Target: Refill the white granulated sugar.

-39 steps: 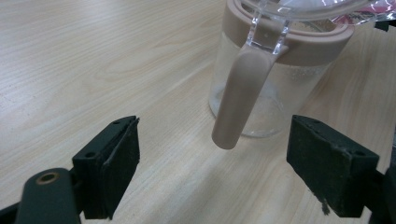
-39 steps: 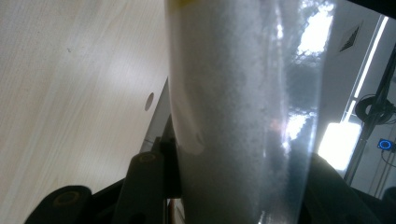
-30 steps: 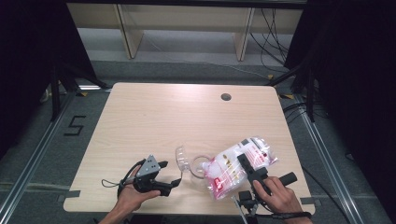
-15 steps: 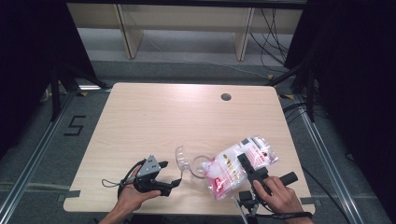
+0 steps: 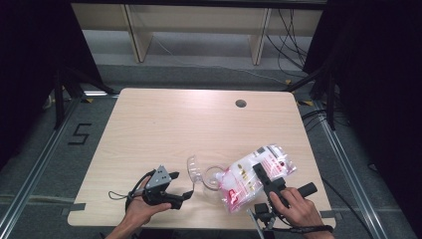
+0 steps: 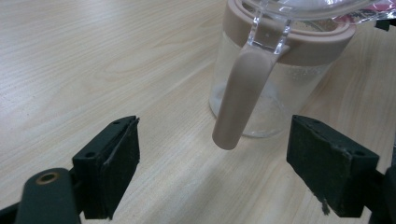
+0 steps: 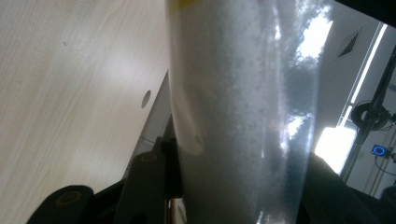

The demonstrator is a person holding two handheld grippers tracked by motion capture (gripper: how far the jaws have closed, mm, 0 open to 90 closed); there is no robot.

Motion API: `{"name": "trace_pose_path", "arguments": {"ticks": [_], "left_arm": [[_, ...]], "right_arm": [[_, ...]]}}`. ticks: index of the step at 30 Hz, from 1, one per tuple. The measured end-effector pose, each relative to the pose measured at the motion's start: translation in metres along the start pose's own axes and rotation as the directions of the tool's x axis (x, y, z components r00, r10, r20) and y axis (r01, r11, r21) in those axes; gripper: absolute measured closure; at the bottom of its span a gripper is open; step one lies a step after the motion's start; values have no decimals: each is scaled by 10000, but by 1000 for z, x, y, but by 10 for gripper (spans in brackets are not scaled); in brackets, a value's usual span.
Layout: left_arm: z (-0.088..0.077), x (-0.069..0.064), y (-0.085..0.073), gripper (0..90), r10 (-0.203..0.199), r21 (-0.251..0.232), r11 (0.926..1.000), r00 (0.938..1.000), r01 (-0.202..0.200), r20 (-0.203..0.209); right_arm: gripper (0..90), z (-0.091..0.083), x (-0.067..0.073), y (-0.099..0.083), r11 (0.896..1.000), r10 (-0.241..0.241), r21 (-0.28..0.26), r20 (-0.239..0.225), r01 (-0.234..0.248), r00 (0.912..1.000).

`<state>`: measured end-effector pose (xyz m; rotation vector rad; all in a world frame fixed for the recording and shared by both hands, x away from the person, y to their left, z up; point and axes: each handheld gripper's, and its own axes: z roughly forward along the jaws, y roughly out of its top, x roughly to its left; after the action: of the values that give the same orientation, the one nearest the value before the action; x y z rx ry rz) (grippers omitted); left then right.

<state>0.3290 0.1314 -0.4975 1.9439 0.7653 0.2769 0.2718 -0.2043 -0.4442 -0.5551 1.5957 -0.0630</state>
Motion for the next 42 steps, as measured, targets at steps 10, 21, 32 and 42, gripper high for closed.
{"name": "trace_pose_path", "arguments": {"ticks": [10, 21, 32, 42], "left_arm": [[-1, 0, 0, 169, 13, -16, 10000, 10000, -13, -19], [0, 1, 1, 168, 191, -20, 9998, 9998, -191, 26], [0, -1, 0, 169, 13, -41, 10000, 10000, -13, 17], [0, -1, 1, 168, 6, -46, 10000, 10000, -6, 23]], "right_arm": [[634, 1, -2, 0, 9998, -175, -55, -33, 174, 9998], [640, 1, -1, 0, 10000, -42, -88, 27, 43, 10000], [643, 0, 1, 0, 9999, 27, -98, 71, -26, 10000], [646, 0, 1, 0, 10000, 6, -93, 91, -5, 10000]]}}
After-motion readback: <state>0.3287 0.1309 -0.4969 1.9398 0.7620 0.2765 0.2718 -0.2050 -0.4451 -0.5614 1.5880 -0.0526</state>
